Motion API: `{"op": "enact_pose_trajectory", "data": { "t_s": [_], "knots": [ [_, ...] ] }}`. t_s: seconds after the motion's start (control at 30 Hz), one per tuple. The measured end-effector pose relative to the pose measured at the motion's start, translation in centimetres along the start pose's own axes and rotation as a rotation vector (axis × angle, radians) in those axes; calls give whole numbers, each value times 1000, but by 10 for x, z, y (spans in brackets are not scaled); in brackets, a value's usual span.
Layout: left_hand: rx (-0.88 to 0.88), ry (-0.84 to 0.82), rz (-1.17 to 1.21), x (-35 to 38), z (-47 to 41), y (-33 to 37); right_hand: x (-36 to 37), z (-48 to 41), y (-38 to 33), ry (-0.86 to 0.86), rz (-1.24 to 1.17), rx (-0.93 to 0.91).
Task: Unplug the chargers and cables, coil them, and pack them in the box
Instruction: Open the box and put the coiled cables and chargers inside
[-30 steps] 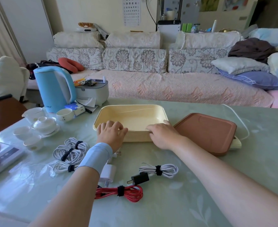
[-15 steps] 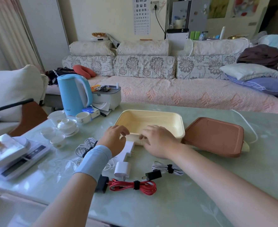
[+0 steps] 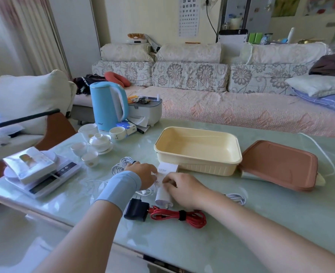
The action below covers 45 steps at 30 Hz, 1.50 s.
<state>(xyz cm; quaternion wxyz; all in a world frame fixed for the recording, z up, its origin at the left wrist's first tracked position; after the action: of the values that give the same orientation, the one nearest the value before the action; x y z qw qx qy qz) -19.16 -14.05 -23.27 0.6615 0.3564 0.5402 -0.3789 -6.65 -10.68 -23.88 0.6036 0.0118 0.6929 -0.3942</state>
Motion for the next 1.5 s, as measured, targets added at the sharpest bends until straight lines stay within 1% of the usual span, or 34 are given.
{"op": "enact_pose_trajectory", "data": {
  "t_s": [0.17,0.37,0.5,0.63,0.77,0.8,0.87,0.9,0.97,1.03,1.1,1.2,1.27,1.4,1.43,1.5],
  "knots": [
    [25,-105,236,11,5,7,4,0,20,-75,-37,139],
    [106,-167,439,11,16,21,-4,-2,26,-68,-8,169],
    [140,-133,423,10,19,24,-12,-2,26,-21,94,86],
    [150,31,289,-2,13,17,-38,0,20,92,51,34],
    [93,-40,142,-5,5,7,-79,-3,17,210,35,-35],
    [79,-14,119,-12,3,5,-89,-4,19,237,16,-42],
    [67,112,223,-36,0,5,-111,-4,26,302,-28,-45],
    [66,207,301,-51,0,5,-122,-3,30,336,-43,-40],
    [95,449,390,-82,-1,9,-139,-3,41,394,-55,-29],
    [173,618,450,-99,-3,25,-149,-5,54,432,-21,-20],
    [220,681,490,-102,-12,43,-149,-11,74,407,30,34],
    [233,725,503,-93,-32,64,-140,-18,103,338,88,83],
    [212,703,526,-81,-51,72,-137,-21,116,319,119,84],
    [141,512,515,-51,-87,86,-135,-24,136,266,264,182],
    [121,480,484,-48,-92,87,-138,-25,139,269,278,200],
    [83,404,334,-44,-96,94,-141,-27,144,263,283,221]
  ]
}}
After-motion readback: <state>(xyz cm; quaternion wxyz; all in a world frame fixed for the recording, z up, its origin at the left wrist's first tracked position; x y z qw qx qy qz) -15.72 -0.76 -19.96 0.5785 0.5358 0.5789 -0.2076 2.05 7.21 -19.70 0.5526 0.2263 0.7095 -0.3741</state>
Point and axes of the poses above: each hand's wrist, its own z-axis away from the middle knuckle, its own x-axis out of the palm, y = z × x, the point moved 10 cm from there along -z, towards the middle knuckle, and after that the axes turned 1 degree about z, right-handed, at the moved point
